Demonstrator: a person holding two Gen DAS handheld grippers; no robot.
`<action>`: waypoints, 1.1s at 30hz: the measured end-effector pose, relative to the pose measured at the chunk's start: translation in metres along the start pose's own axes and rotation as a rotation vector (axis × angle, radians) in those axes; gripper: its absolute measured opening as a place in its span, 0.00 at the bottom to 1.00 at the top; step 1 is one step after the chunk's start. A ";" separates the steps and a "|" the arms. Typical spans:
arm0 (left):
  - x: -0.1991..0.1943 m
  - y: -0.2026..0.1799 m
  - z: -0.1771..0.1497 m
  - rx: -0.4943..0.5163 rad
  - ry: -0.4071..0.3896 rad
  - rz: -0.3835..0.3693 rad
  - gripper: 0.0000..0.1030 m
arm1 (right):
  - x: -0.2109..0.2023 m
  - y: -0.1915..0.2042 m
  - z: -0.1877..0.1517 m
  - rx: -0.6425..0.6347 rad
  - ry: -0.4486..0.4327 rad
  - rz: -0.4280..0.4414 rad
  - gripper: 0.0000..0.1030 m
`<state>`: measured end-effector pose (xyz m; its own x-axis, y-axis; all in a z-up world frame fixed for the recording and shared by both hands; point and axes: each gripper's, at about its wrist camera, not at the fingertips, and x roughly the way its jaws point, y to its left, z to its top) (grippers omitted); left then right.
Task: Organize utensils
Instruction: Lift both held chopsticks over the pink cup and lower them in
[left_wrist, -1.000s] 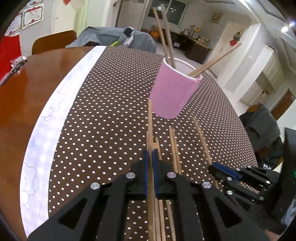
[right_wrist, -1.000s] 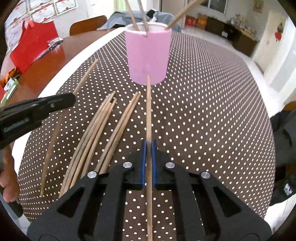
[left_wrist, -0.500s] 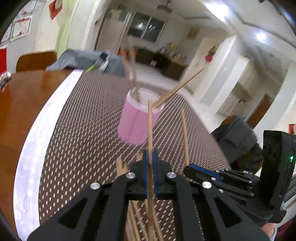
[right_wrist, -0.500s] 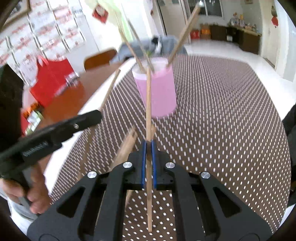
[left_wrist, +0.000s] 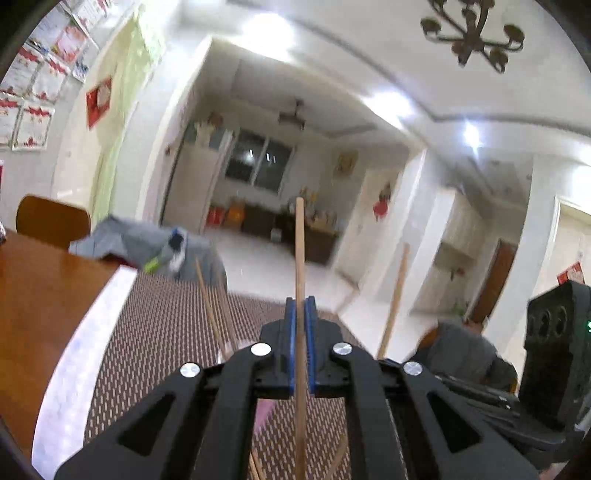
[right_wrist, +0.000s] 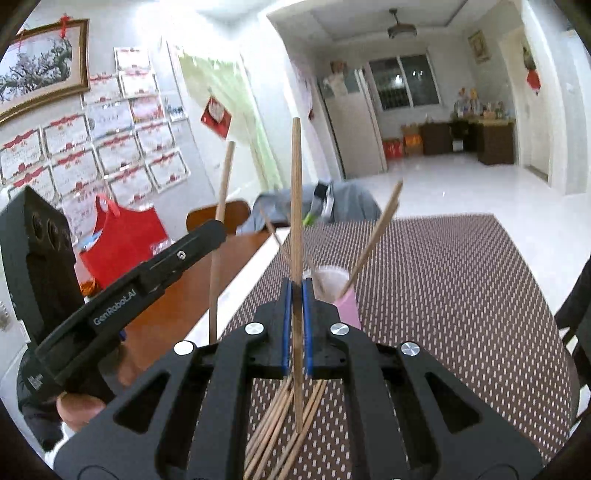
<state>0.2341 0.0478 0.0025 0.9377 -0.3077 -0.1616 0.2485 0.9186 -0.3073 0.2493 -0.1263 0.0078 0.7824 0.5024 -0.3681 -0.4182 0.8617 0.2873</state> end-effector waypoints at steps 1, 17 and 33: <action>0.003 0.001 0.002 -0.003 -0.017 0.000 0.05 | 0.003 -0.001 0.004 0.002 -0.026 -0.003 0.06; 0.067 0.028 0.020 -0.030 -0.276 0.073 0.05 | 0.040 -0.008 0.039 -0.005 -0.272 -0.049 0.06; 0.091 0.030 -0.006 0.070 -0.225 0.161 0.05 | 0.071 -0.018 0.019 -0.025 -0.207 -0.062 0.06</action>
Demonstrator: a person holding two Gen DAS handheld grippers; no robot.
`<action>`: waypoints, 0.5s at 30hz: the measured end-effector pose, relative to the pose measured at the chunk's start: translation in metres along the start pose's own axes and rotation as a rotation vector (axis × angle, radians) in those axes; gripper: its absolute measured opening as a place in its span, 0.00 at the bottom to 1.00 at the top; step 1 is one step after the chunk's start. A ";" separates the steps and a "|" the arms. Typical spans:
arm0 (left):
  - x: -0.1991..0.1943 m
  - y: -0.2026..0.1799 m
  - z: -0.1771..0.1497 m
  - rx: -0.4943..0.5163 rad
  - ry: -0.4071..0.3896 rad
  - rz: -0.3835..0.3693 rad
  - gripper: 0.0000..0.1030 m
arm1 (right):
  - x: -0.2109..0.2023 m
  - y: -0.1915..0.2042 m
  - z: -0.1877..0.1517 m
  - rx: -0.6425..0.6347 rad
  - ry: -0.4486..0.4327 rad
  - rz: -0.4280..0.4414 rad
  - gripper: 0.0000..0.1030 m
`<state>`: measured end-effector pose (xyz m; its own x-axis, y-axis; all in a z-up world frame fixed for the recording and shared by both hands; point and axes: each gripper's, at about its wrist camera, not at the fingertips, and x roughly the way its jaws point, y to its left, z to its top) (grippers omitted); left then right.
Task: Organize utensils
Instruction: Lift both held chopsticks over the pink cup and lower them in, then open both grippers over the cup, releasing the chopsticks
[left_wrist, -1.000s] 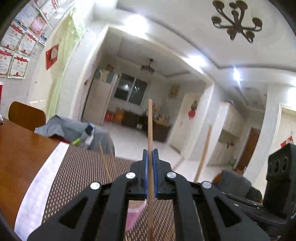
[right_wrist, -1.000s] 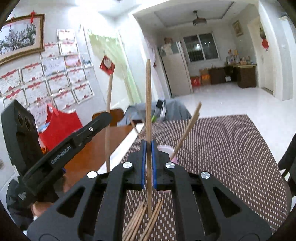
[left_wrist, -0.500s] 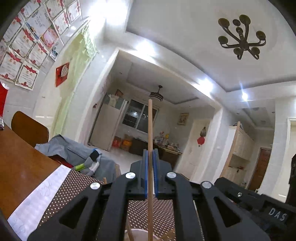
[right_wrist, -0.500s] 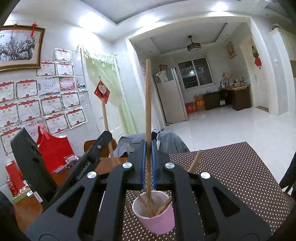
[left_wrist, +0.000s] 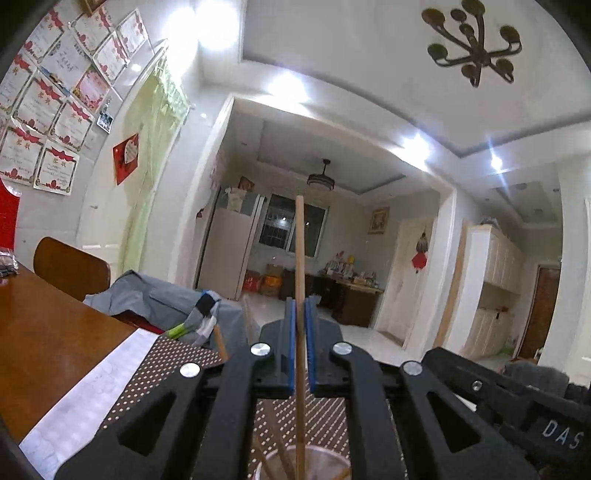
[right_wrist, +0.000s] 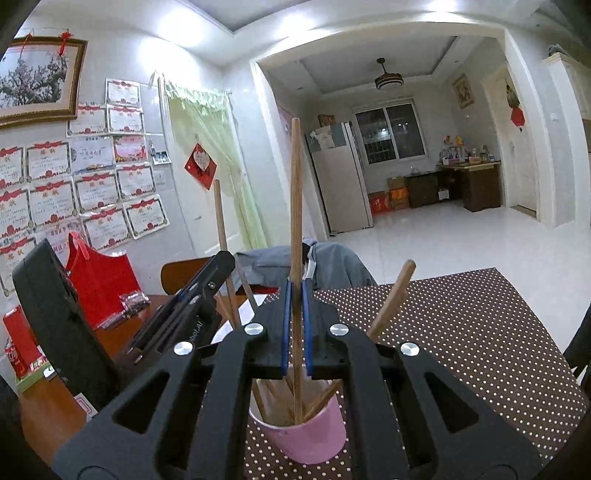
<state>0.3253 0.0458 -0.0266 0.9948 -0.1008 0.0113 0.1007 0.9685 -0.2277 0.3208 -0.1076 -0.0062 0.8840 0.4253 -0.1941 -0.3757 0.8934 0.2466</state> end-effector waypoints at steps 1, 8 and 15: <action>-0.001 0.000 -0.001 -0.003 0.012 -0.005 0.05 | -0.001 0.000 -0.002 -0.002 0.008 -0.002 0.06; -0.013 0.000 -0.003 0.004 0.127 -0.021 0.26 | -0.008 0.000 -0.009 -0.006 0.036 -0.016 0.06; -0.030 -0.004 0.003 0.046 0.149 0.010 0.30 | -0.013 0.005 -0.014 -0.011 0.060 -0.033 0.06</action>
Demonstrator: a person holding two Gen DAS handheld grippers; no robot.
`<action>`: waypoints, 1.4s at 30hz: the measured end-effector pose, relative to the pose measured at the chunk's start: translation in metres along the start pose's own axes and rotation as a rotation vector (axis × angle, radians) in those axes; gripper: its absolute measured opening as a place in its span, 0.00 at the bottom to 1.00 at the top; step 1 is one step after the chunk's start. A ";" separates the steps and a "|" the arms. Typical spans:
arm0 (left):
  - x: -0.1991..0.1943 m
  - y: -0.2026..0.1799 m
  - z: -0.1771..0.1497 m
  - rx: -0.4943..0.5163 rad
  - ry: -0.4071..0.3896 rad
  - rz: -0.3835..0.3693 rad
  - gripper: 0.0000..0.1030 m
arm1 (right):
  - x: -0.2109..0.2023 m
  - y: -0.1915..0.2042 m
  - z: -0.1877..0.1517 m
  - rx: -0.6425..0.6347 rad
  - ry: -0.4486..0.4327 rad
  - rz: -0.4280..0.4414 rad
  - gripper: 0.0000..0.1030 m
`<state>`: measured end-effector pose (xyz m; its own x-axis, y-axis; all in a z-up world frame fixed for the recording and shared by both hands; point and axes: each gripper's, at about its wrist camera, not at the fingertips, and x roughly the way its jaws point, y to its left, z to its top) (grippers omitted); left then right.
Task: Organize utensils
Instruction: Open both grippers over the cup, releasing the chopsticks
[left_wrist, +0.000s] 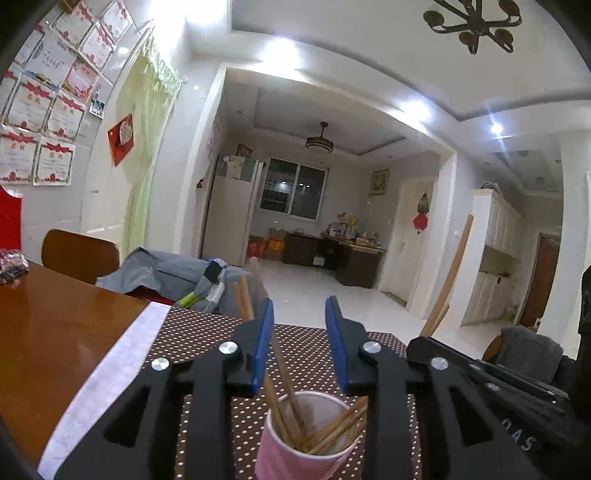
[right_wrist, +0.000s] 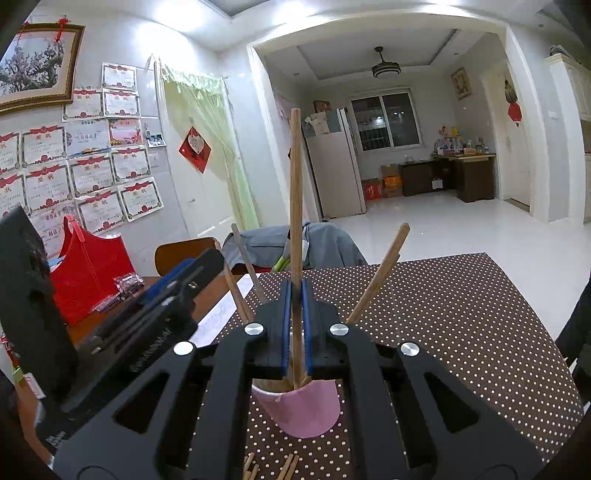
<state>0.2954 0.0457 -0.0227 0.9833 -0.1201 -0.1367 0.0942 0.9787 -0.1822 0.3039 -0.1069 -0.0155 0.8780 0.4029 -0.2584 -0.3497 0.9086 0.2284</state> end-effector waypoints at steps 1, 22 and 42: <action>-0.003 0.000 0.000 0.004 0.005 0.003 0.30 | -0.001 0.001 -0.001 -0.003 0.004 -0.002 0.06; -0.047 0.004 0.013 0.076 0.065 0.082 0.46 | -0.009 0.018 -0.005 -0.032 0.067 -0.068 0.07; -0.107 -0.008 0.016 0.087 0.110 0.053 0.54 | -0.078 0.029 -0.010 -0.037 0.047 -0.098 0.23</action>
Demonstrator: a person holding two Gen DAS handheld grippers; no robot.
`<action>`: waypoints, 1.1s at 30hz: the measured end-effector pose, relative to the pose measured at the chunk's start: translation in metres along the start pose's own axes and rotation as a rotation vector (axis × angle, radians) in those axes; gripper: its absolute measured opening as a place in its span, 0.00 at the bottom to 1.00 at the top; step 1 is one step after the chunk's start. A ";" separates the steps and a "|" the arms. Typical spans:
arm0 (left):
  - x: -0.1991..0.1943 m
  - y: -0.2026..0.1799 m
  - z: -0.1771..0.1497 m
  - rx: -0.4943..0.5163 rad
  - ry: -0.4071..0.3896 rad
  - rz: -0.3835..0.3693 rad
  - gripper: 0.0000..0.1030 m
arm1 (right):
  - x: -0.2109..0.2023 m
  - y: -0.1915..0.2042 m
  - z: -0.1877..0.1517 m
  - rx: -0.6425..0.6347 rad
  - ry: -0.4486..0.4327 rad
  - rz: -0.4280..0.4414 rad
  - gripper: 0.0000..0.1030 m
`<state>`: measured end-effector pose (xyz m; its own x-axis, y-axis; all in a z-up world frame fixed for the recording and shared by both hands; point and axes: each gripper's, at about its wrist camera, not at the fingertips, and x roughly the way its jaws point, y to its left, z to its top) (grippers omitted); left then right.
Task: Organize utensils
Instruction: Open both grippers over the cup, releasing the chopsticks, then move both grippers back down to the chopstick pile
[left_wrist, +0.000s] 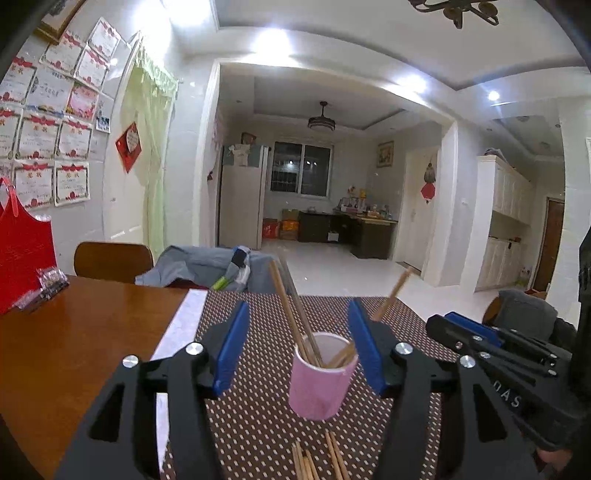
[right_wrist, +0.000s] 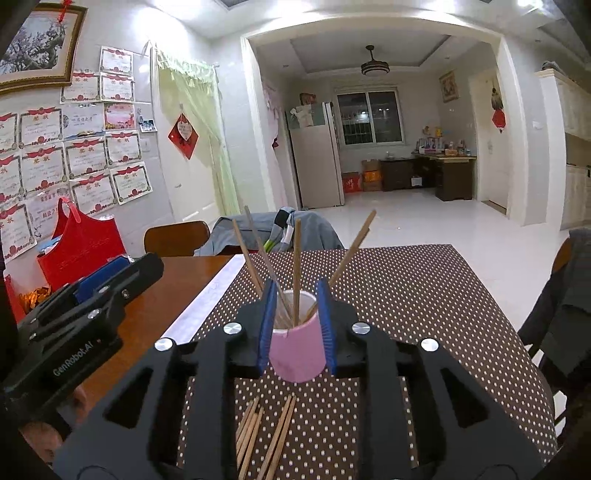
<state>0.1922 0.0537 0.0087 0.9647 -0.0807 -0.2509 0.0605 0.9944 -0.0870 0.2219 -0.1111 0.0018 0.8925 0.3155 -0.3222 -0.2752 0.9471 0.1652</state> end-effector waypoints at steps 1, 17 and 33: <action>-0.002 -0.001 -0.001 -0.002 0.009 -0.004 0.54 | -0.003 0.000 -0.002 0.002 0.007 0.001 0.23; 0.021 -0.002 -0.060 0.021 0.469 -0.024 0.58 | -0.011 -0.009 -0.058 0.019 0.238 0.019 0.48; 0.060 0.015 -0.142 0.013 0.827 0.051 0.58 | 0.023 -0.021 -0.120 0.079 0.522 0.040 0.50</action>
<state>0.2146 0.0539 -0.1447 0.4666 -0.0548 -0.8828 0.0294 0.9985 -0.0464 0.2054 -0.1166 -0.1210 0.5795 0.3580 -0.7321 -0.2598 0.9326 0.2504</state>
